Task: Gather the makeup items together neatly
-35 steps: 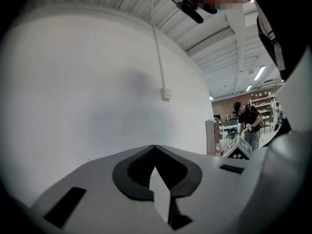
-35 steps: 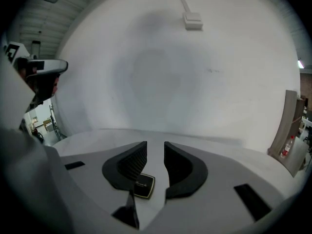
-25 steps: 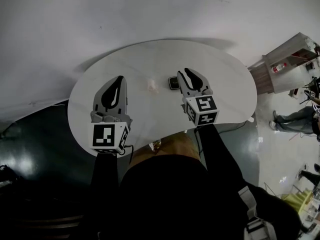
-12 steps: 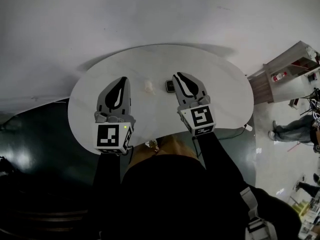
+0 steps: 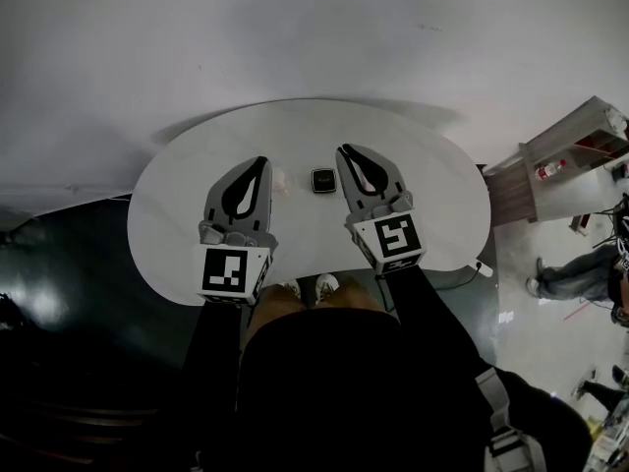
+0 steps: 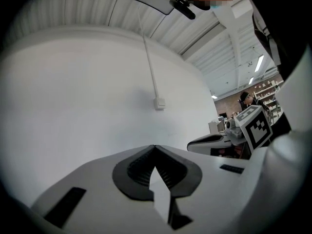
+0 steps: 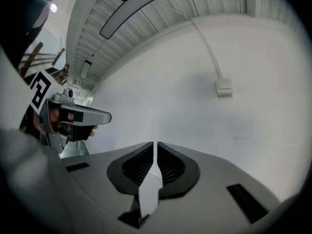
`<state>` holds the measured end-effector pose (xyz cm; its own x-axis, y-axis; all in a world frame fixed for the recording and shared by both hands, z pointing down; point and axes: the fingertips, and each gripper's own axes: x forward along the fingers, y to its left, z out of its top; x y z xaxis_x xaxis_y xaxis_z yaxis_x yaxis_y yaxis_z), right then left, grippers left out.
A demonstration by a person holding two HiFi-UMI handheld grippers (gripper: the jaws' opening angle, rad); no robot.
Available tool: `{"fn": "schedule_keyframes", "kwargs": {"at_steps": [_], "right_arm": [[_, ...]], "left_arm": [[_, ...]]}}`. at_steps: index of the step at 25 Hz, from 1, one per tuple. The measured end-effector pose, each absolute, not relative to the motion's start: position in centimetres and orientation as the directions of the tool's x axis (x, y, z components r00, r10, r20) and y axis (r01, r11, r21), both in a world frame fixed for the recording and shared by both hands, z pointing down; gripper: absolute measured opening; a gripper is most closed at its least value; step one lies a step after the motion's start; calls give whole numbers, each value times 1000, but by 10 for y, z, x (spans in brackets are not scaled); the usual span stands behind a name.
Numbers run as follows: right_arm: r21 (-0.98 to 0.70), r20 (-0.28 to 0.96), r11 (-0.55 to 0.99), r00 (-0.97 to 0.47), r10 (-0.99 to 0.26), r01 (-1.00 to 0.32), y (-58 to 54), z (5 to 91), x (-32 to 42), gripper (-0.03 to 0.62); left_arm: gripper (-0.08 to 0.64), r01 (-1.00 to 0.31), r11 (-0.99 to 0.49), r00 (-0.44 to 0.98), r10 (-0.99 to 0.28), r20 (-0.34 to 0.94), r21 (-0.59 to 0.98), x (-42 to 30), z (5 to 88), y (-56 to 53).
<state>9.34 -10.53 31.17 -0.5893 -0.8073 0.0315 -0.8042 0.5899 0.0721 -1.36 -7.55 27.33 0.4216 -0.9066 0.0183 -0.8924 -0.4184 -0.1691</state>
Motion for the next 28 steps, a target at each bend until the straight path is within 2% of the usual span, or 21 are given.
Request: {"fn": "schedule_keyframes", "kwargs": {"at_steps": [28], "right_arm": [[115,9,628,-631,-775,-770,-110,306,108,40]], "left_arm": [[14,-898,-407,406,-913,43,-165,15,288,-80]]}}
